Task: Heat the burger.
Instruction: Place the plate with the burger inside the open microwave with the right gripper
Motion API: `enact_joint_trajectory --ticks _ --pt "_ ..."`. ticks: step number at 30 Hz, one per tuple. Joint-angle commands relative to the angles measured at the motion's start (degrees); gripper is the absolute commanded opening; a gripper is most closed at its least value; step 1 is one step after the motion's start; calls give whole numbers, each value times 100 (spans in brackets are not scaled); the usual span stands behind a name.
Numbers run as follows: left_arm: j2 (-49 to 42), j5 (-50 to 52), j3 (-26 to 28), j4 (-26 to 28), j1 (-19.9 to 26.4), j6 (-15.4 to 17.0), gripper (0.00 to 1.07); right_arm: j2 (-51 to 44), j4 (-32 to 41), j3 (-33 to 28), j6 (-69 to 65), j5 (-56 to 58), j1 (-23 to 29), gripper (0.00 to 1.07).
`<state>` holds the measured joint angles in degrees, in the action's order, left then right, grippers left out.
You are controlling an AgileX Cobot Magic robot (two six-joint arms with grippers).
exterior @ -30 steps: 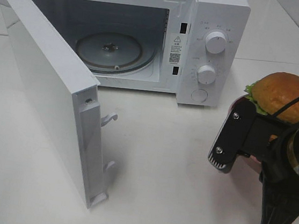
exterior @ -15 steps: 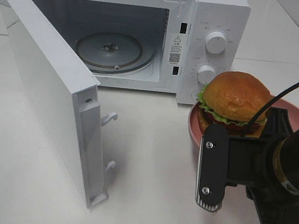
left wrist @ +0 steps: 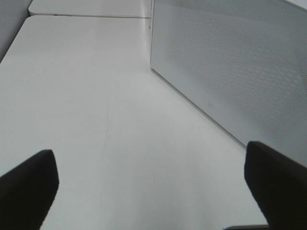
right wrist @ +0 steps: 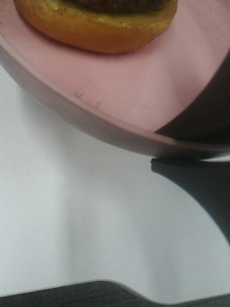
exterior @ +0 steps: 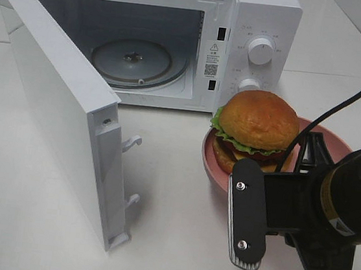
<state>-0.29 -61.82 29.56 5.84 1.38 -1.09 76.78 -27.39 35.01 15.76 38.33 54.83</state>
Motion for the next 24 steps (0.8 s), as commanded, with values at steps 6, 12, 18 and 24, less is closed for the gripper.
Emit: enact_joint_trajectory --ticks 6,12,18,24 --pt "-92 46 0 29 11 6 98 -69 -155 17 1467 -401 -17 0" --pt "-92 46 0 29 11 6 98 -69 17 17 2149 -854 -447 0" --pt "-92 46 0 29 11 6 98 -69 584 23 3438 -1215 -922 0" --pt "-92 46 0 29 11 6 98 -69 1283 183 4463 -1358 -1272 0"
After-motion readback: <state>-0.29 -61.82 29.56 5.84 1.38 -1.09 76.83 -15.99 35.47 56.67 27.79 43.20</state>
